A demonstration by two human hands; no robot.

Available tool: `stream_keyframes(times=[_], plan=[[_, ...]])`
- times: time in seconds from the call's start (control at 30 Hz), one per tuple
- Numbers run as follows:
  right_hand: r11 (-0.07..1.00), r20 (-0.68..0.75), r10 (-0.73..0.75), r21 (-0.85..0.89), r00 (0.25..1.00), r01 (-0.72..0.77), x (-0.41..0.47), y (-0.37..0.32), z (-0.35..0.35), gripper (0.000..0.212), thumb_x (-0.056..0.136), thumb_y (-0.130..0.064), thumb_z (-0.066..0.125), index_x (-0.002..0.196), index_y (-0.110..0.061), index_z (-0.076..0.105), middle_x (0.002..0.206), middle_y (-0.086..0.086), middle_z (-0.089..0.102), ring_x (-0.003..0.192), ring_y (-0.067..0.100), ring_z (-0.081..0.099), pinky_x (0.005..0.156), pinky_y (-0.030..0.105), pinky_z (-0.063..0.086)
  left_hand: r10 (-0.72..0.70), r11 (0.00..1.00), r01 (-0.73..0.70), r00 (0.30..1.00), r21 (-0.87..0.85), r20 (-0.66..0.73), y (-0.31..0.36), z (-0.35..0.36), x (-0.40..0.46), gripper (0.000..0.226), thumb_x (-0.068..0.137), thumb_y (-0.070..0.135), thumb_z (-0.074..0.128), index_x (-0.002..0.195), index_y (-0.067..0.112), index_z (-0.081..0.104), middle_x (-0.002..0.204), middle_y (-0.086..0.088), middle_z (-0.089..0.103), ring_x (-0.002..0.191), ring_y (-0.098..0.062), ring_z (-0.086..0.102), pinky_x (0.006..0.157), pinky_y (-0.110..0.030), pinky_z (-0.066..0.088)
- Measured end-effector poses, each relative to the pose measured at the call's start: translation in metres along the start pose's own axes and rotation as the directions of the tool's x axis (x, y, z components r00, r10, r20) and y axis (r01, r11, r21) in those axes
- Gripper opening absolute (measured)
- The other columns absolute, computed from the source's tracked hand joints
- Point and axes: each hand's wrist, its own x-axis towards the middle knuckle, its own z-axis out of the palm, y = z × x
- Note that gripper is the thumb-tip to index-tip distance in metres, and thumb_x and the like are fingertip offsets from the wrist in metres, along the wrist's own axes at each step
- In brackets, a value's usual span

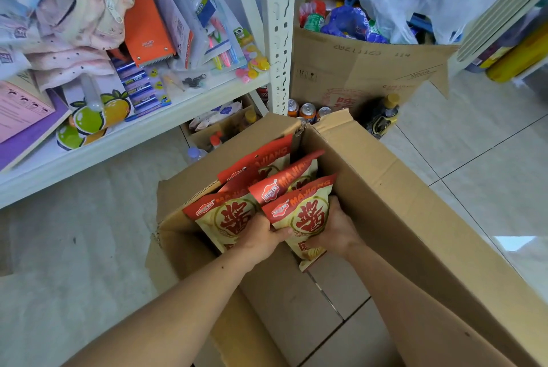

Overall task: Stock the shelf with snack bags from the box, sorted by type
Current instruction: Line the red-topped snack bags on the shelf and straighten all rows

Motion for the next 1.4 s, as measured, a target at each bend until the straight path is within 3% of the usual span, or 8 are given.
stream_keyframes(times=[0.27,0.5,0.63,0.8,0.93,1.1,1.23,1.4], plan=[[1.0,-0.026,0.023,0.011,0.999,-0.023,-0.046,-0.014,-0.022,0.102,0.042,-0.025,0.096,0.127,-0.028,0.04,0.121,-0.006,0.058,0.121,0.017,0.054,0.102,0.045,0.049,0.076,0.997,-0.074,0.995,-0.03,0.07,0.025,-0.009,-0.032,0.029,0.092,0.012,0.064,0.114,0.026,0.054,0.115,0.008,0.061,0.11,-0.009,0.056,0.081,-0.012,0.044],[0.999,-0.034,-0.026,0.021,0.999,0.027,-0.123,-0.061,-0.067,0.092,0.043,-0.027,0.094,0.116,-0.025,0.039,0.113,-0.009,0.057,0.109,0.012,0.057,0.095,0.04,0.053,0.062,0.998,-0.057,0.98,-0.035,0.187,0.086,-0.042,-0.093,0.037,0.091,0.019,0.066,0.125,0.026,0.054,0.126,0.008,0.061,0.121,-0.013,0.054,0.106,-0.037,0.043],[0.992,-0.017,-0.042,0.118,0.999,0.044,-0.173,-0.098,-0.096,0.102,0.036,-0.03,0.094,0.119,-0.028,0.035,0.112,-0.01,0.062,0.106,0.014,0.063,0.083,0.039,0.059,0.105,0.991,-0.08,0.962,-0.104,0.252,0.13,-0.065,-0.138,0.041,0.09,0.013,0.066,0.127,0.024,0.053,0.126,0.005,0.063,0.119,-0.014,0.057,0.103,-0.04,0.047],[0.98,-0.098,-0.192,0.031,0.977,0.195,-0.23,-0.158,-0.132,0.099,0.036,-0.047,0.09,0.115,-0.031,0.032,0.108,-0.013,0.061,0.104,0.013,0.063,0.09,0.042,0.055,0.192,0.973,-0.141,0.932,-0.183,0.307,0.192,-0.106,-0.197,0.035,0.093,0.006,0.061,0.123,0.023,0.055,0.125,0.003,0.064,0.117,-0.016,0.06,0.1,-0.038,0.05],[0.949,-0.127,-0.269,0.134,0.955,0.285,-0.28,-0.219,-0.163,0.083,0.054,-0.019,0.093,0.112,-0.022,0.035,0.106,-0.008,0.06,0.101,0.009,0.064,0.078,0.035,0.06,0.279,0.953,-0.228,0.916,-0.199,0.288,0.248,-0.143,-0.239,0.04,0.094,0.012,0.06,0.132,0.021,0.05,0.13,0.001,0.062,0.121,-0.019,0.058,0.105,-0.043,0.045],[0.878,-0.176,-0.414,0.18,0.893,0.442,-0.331,-0.293,-0.191,0.081,0.064,-0.012,0.09,0.122,-0.015,0.033,0.111,-0.006,0.06,0.098,0.0,0.062,0.063,0.013,0.054,0.397,0.907,-0.347,0.894,-0.239,0.206,0.311,-0.193,-0.295,0.044,0.093,0.023,0.062,0.134,0.032,0.047,0.135,0.007,0.058,0.127,-0.015,0.051,0.11,-0.044,0.038],[0.818,-0.201,-0.515,0.177,0.833,0.548,-0.363,-0.352,-0.205,0.087,0.063,-0.015,0.091,0.125,-0.023,0.032,0.119,-0.003,0.06,0.106,0.009,0.064,0.082,0.031,0.059,0.489,0.86,-0.451,0.863,-0.238,0.13,0.348,-0.227,-0.338,0.034,0.096,0.025,0.056,0.13,0.023,0.052,0.13,0.005,0.061,0.121,-0.011,0.055,0.107,-0.038,0.042],[0.767,-0.23,-0.591,0.136,0.773,0.627,-0.386,-0.431,-0.212,0.086,0.06,-0.02,0.092,0.122,-0.02,0.033,0.118,-0.002,0.06,0.106,0.013,0.064,0.087,0.042,0.058,0.566,0.775,-0.551,0.823,-0.31,-0.049,0.378,-0.283,-0.371,0.057,0.079,0.042,0.073,0.128,0.022,0.052,0.128,-0.001,0.064,0.121,-0.022,0.058,0.107,-0.051,0.041]])
